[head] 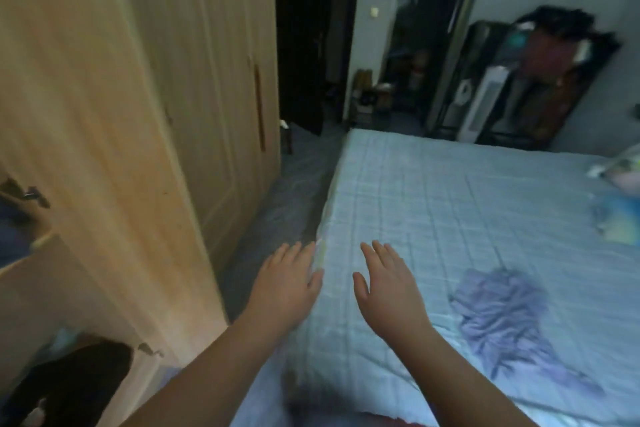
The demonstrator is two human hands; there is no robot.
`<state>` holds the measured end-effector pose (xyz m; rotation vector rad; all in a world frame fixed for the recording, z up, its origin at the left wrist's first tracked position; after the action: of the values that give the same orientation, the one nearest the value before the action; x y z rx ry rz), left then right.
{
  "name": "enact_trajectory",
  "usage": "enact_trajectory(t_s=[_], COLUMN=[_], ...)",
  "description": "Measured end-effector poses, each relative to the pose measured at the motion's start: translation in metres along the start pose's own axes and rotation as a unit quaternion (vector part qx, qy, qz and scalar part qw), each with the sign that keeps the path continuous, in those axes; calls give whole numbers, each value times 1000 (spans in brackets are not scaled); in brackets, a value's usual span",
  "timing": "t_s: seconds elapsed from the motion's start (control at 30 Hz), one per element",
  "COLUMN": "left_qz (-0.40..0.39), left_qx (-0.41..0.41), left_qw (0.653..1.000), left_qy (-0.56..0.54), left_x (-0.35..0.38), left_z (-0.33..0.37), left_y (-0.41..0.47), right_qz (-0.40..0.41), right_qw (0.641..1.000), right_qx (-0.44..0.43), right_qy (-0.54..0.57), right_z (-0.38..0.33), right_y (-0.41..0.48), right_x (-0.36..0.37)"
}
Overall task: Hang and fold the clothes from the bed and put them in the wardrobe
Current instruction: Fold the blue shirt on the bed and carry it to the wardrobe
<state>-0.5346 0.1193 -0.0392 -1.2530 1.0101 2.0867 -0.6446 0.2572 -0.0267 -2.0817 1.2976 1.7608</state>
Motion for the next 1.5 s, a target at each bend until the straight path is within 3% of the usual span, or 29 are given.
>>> enact_trajectory(t_s=[0.33,0.67,0.8,0.93,1.1,1.27,1.4,1.5], left_qz=[-30,-121,-150,-209,-286,-368,-403,-389], left_qx=[116,104,71,39,-17,-105,-198,-263], left_qw=[991,984,982,973,955,921,889,875], left_qy=[-64,-78,-90,-86,-72,-70,-83,-116], left_x=[150,280,311,389,488,574,641,681], left_z=[305,425,425,415,393,368,349,335], left_y=[41,80,93,120,139,121,95,83], right_qz=[32,-66,-71,-111,-213,-307,-329,-313], right_qw=[991,982,980,973,953,904,874,877], right_qx=[122,176,183,200,215,295,350,358], right_qy=[-41,-31,-24,-15,-9,39,73,67], right_z=[322,506,524,565,601,627,649,660], right_y=[-31,-25,-9,20,34,8,-10,-19], right_x=[-101,-76,-66,-12,87,197,279,329])
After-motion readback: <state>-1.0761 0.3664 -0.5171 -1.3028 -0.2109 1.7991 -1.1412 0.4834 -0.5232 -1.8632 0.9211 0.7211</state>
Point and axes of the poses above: each hand's wrist, its own y-axis towards the middle knuckle, its own x-axis out of the palm, z = x × y, the point moved 8 cm from there along y, towards the middle knuckle, and after that the axes turned 14 degrees about z, right-handed, at the moved point
